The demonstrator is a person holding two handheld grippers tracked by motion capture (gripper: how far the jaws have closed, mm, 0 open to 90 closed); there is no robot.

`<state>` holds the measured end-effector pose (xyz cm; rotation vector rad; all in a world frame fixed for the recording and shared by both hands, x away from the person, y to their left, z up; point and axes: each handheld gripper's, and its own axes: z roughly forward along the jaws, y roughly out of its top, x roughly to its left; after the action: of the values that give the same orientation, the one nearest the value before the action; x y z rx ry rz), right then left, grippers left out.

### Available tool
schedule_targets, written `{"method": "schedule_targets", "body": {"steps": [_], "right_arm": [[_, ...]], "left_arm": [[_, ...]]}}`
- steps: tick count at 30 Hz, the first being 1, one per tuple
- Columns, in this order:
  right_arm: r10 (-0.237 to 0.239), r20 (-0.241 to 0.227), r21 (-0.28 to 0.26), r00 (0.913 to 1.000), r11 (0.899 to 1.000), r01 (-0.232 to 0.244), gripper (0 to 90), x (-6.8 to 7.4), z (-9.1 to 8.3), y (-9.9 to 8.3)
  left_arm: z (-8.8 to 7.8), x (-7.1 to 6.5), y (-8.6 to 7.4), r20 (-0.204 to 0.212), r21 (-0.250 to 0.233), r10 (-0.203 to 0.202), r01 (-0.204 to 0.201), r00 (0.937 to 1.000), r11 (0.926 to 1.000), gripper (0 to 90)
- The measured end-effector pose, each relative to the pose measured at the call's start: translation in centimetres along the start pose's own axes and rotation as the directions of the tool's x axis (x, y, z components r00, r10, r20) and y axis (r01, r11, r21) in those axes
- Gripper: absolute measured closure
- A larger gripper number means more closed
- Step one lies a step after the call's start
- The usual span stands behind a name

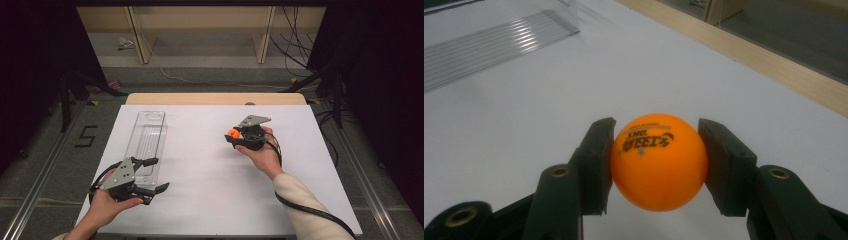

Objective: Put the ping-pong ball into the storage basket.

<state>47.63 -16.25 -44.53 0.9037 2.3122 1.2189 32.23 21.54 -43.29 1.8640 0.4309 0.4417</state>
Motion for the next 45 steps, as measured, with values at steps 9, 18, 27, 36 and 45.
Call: {"method": "schedule_targets", "body": {"steps": [9,18,27,36,45], "right_arm": [[-0.008,-0.01,0.001,0.9999,1.0,0.008,51.4,0.5,0.3,0.2],[-0.012,-0.018,-0.002,0.9998,1.0,0.012,51.4,0.8,0.5,0.4],[-0.013,-0.021,-0.003,0.9997,1.0,0.013,51.4,0.9,0.6,0.4],[-0.018,-0.026,-0.005,0.9995,1.0,0.018,51.4,1.2,0.8,0.6],[-0.02,-0.034,-0.006,0.9992,1.0,0.02,51.4,1.4,0.9,0.7]], "left_arm": [[0.0,0.0,0.0,0.0,0.0,0.0,0.0,1.0,1.0,17.4],[0.0,0.0,0.0,0.001,-0.001,0.0,0.0,1.0,1.0,17.4],[0.0,0.0,0.0,0.001,-0.001,0.0,0.0,1.0,1.0,17.4],[0.0,0.0,0.0,0.002,0.0,0.001,-0.001,1.0,1.0,17.4],[0.0,0.0,0.0,0.001,-0.001,0.0,0.0,1.0,1.0,17.3]]}}
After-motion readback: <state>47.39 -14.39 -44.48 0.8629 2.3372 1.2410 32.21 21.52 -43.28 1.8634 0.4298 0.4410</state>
